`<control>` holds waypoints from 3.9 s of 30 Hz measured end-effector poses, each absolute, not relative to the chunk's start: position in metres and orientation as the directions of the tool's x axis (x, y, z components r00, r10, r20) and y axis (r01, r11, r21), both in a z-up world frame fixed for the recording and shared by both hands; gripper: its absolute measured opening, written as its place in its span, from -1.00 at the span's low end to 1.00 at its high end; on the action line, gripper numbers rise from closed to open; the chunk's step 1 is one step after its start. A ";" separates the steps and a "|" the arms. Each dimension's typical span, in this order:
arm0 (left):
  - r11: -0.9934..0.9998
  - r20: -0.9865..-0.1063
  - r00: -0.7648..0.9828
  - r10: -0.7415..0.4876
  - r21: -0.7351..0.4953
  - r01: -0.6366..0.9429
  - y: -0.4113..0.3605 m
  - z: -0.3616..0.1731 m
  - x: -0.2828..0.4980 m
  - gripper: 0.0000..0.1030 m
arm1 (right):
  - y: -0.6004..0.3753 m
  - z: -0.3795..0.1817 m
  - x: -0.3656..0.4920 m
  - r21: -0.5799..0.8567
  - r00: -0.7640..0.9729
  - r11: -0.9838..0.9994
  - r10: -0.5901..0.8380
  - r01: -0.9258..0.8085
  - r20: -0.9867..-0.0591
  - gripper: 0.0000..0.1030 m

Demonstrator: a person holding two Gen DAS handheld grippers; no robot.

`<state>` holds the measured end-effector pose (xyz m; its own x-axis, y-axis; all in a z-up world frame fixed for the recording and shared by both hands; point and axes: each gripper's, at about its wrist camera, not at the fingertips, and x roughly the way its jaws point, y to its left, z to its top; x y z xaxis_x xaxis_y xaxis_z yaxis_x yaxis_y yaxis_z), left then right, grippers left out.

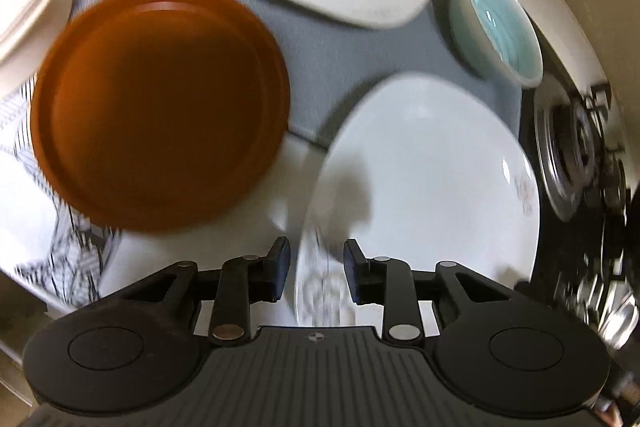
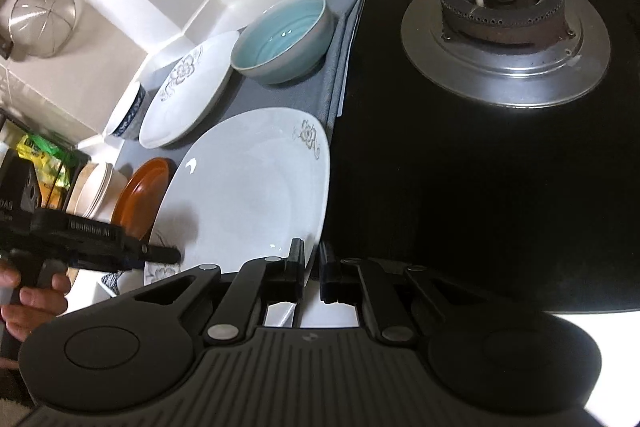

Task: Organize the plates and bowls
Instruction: 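Grasp the rim of the large white floral plate with both grippers, then lift the white floral plate and carry it toward the square white plate, then lower the white plate onto the square white plate and open both grippers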

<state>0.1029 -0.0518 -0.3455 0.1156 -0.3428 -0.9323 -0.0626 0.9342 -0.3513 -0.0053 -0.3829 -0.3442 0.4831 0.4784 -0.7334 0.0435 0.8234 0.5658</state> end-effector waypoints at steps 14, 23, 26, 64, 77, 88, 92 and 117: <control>0.944 -0.938 0.113 -0.327 -0.318 0.090 -0.083 -0.336 0.107 -0.37 | -0.384 -0.347 -0.002 0.534 0.464 0.845 0.462 0.028 -0.756 -0.72; 0.965 -0.964 0.136 -0.230 -0.208 0.160 -0.108 -0.331 0.099 -0.32 | -0.370 -0.353 0.005 0.523 0.469 0.852 0.456 0.014 -0.756 -0.49; 0.965 -0.961 0.145 -0.237 -0.215 0.149 -0.102 -0.324 0.094 -0.36 | -0.374 -0.342 -0.002 0.507 0.504 0.862 0.444 -0.014 -0.741 -0.65; 0.925 -0.922 0.089 -0.377 -0.368 0.098 -0.075 -0.340 0.101 0.30 | -0.396 -0.358 0.006 0.600 0.475 0.796 0.497 0.084 -0.726 -0.71; 0.905 -0.898 0.122 -0.422 -0.411 0.106 -0.086 -0.336 0.106 -0.67 | -0.403 -0.341 -0.011 0.610 0.496 0.790 0.507 0.059 -0.705 -0.70; 0.884 -0.879 0.100 -0.466 -0.461 0.075 -0.061 -0.318 0.117 -0.69 | -0.391 -0.324 -0.012 0.630 0.524 0.769 0.494 0.110 -0.694 -0.73; 0.878 -0.870 0.114 -0.479 -0.475 0.062 -0.045 -0.303 0.124 -0.70 | -0.379 -0.310 -0.005 0.644 0.543 0.759 0.501 0.099 -0.674 -0.73; 0.920 -0.903 0.176 -0.392 -0.386 0.071 0.053 -0.291 0.258 -0.63 | -0.252 -0.291 0.137 0.545 0.564 0.832 0.400 0.108 -0.722 -0.73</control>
